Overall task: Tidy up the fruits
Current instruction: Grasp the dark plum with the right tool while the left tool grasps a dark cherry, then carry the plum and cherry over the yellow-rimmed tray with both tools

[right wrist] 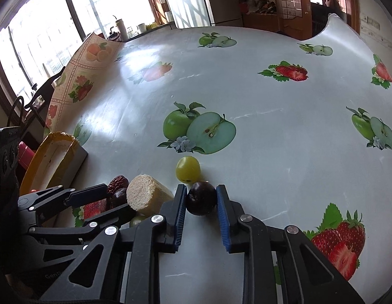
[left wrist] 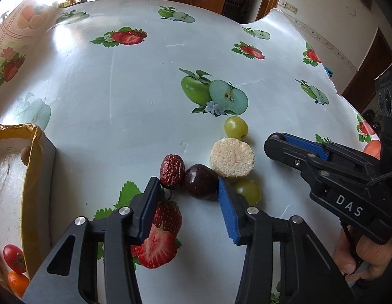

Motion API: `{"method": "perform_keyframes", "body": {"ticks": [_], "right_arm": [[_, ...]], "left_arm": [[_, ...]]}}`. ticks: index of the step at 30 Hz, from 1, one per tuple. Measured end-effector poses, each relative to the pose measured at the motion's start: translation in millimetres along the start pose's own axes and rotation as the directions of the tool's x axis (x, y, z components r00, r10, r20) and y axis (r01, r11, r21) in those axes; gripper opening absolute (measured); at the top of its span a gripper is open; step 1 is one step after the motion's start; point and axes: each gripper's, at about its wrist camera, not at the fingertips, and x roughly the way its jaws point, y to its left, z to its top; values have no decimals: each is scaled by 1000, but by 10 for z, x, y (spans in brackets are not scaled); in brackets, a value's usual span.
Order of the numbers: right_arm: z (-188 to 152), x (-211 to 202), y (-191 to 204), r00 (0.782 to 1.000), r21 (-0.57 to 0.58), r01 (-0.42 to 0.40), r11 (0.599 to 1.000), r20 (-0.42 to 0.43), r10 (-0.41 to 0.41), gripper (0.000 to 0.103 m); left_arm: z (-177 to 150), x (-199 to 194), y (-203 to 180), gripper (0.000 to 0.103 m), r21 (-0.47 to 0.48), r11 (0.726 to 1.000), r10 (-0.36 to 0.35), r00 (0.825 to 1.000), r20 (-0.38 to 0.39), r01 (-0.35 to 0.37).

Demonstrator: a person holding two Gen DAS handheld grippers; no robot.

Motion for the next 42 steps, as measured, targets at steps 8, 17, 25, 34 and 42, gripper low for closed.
{"method": "perform_keyframes", "body": {"ticks": [8, 17, 25, 34, 42], "right_arm": [[-143, -296, -8, 998, 26, -47, 999, 35, 46, 24], [-237, -438, 3, 997, 33, -68, 997, 48, 66, 24], [-245, -466, -15, 996, 42, -73, 996, 50, 71, 24], [-320, -575, 11, 995, 43, -81, 996, 60, 78, 24], [-352, -641, -9, 995, 50, -77, 996, 65, 73, 24]], "left_arm": [[-214, -161, -84, 17, 52, 998, -32, 999, -6, 32], [-134, -73, -83, 17, 18, 1000, -22, 1000, -14, 22], [107, 118, -158, 23, 23, 1000, -12, 1000, 7, 12], [253, 200, -132, 23, 5, 999, -53, 999, 8, 53], [398, 323, -250, 23, 66, 998, -26, 999, 19, 24]]}}
